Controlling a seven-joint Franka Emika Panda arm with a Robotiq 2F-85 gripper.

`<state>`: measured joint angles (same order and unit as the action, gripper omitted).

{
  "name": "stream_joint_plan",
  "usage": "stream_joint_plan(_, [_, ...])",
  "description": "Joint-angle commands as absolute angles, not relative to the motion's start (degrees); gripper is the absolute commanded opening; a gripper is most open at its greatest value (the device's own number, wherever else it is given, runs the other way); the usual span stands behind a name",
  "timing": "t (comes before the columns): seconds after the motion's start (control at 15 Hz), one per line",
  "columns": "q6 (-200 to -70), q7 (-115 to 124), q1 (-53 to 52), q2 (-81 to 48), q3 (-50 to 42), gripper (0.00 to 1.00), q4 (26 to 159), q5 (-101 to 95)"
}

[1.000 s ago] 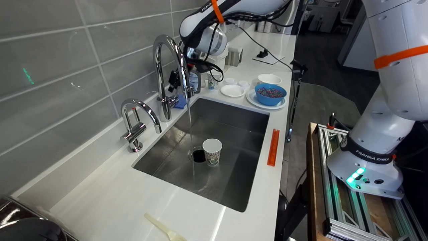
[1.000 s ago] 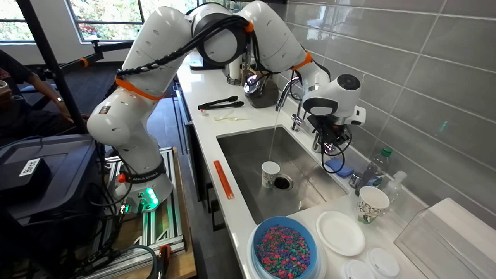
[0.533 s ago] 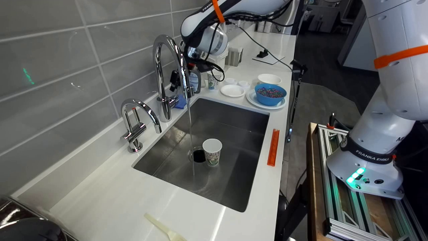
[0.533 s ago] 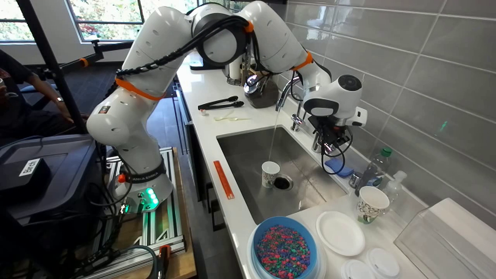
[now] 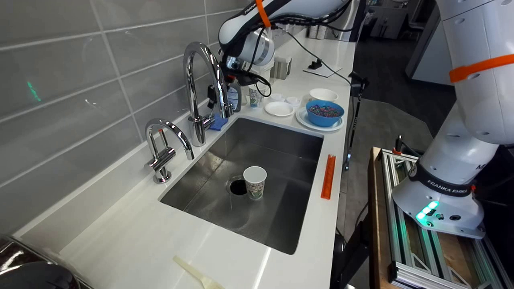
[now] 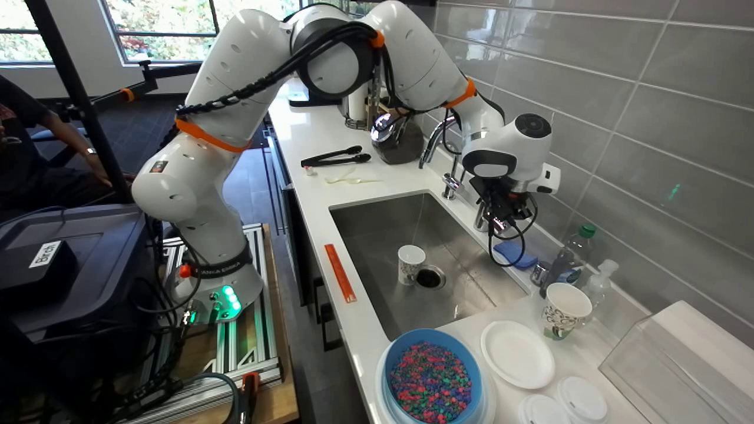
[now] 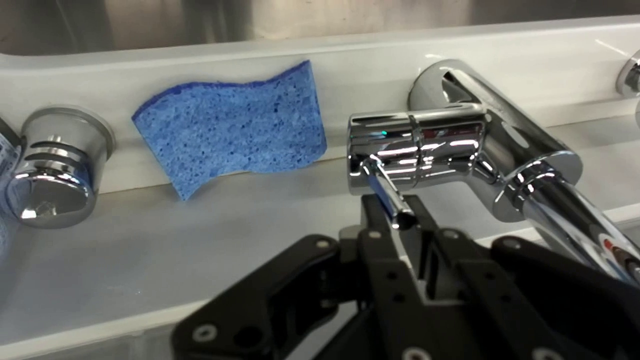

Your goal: Close the faucet.

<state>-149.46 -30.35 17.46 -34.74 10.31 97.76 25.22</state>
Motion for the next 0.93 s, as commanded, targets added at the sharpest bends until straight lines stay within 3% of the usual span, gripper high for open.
stream_joint_plan(0.0, [-149.83,-28.44,17.04,-32.98,10.55,0.04,100.32,24.39])
stream_joint_plan(0.87, [-156.83,-34.80,18.19,-27.01,15.09,0.03,109.20,25.65])
